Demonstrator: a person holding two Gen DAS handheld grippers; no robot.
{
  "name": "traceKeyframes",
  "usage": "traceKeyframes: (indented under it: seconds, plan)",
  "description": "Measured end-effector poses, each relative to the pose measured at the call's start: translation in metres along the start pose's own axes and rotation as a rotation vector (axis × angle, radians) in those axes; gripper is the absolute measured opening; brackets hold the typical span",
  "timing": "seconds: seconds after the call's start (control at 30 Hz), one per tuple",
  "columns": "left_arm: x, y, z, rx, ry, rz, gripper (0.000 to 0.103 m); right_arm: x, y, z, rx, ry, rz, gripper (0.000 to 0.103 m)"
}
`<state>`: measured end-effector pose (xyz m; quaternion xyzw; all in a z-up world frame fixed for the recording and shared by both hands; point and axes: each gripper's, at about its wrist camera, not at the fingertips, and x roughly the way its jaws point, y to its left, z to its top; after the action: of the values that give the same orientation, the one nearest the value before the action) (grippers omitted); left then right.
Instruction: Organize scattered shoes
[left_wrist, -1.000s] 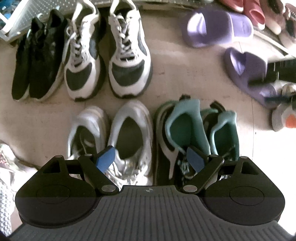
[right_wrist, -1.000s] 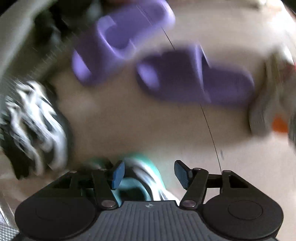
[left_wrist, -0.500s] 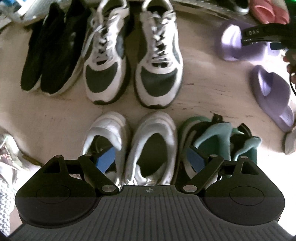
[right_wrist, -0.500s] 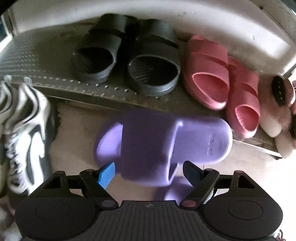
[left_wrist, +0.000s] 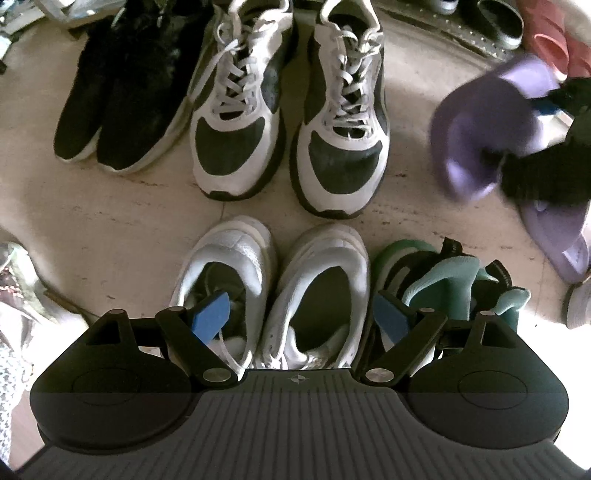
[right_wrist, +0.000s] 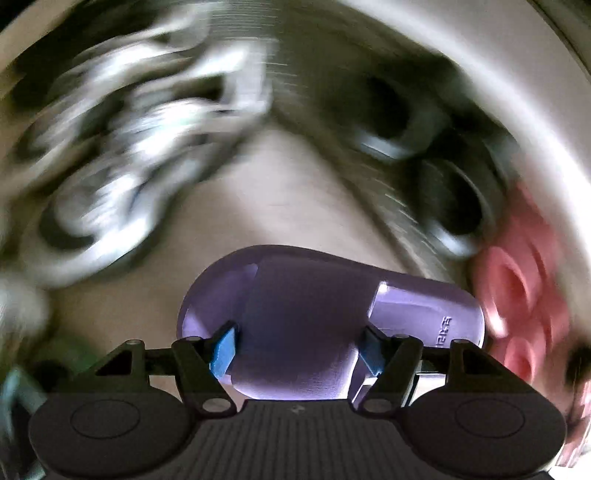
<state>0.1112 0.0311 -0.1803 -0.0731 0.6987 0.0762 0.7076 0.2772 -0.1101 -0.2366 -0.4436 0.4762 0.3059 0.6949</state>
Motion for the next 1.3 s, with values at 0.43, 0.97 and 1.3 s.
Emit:
traceKeyframes:
  seconds: [0.43,0.97,1.3]
  plan:
    - [-0.004,-0.001,0.002,0.005,-0.008,-0.009,0.089,-0.017,0.014,0.007,-0.099,0.015,0.103,0.077]
    - [0.0,-0.019,-0.004,0.071,0.004,0.003,0.089,-0.039,-0.1,-0.046,0.642,-0.057,0.099,0.064]
    - [0.006,-0.04,-0.009,0.134,0.021,0.007,0.089,-0.022,-0.165,-0.18,1.213,0.196,0.124,0.082]
